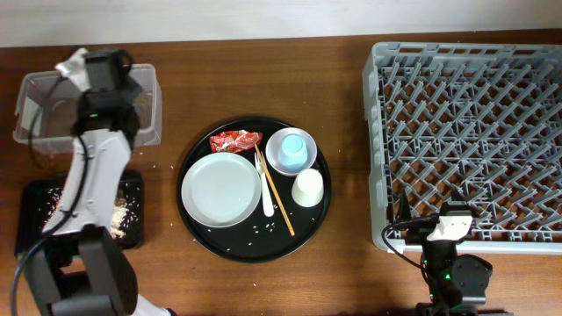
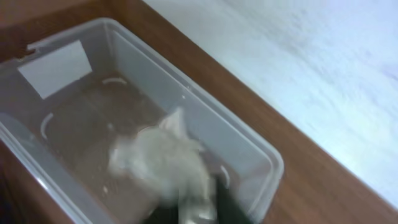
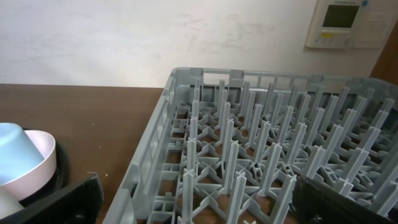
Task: Sort waste into correct bins and load items into the dishwasher rack
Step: 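Carry the tissue left and drop it into the clear plastic bin, then reach the left gripper to the red wrapper and pinch it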
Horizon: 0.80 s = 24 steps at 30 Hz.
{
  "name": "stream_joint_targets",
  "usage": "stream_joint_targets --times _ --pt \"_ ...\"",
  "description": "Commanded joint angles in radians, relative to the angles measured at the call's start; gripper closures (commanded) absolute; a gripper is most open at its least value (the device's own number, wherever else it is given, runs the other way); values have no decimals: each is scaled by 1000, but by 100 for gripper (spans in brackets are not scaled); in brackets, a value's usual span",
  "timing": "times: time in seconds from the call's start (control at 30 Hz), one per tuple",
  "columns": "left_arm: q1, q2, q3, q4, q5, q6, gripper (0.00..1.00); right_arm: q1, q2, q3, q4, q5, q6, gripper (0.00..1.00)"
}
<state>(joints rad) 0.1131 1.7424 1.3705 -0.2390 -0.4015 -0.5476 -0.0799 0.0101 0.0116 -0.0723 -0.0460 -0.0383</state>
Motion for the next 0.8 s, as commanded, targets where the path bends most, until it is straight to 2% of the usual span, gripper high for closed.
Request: stream_joint_targets --times 0.0,0.07,0.13,0.2,0.27,0.3,0.33,0.4,0.53,0.67,0.77 --pt "51 42 6 49 100 -1 46 -6 -6 -6 -3 5 -7 1" --pt "60 70 6 54 100 6 8 -6 -6 -6 -3 5 -7 1" --pt "59 75 7 55 101 65 2 -6 -6 -6 -3 5 -7 1" --pt "58 48 7 36 111 71 1 -6 -6 -6 -3 5 -7 1" --pt "57 -18 7 -14 207 71 1 -6 -6 -6 -3 5 -7 1" --pt "57 -47 7 -36 283 71 8 -6 -6 -6 -3 5 -6 1" --pt "57 -80 7 -61 439 76 27 -6 -6 -6 -3 5 -6 1" --pt "16 -119 7 -97 670 173 26 -6 -6 -6 -3 5 -6 2" --pt "-164 -108 6 -224 663 345 28 -6 -6 -6 -3 5 -6 1" --pt "-332 -54 6 -286 451 347 28 -6 -6 -6 -3 5 -7 1" --pt "-396 13 6 -286 299 348 28 -6 -6 -6 -3 5 -6 1"
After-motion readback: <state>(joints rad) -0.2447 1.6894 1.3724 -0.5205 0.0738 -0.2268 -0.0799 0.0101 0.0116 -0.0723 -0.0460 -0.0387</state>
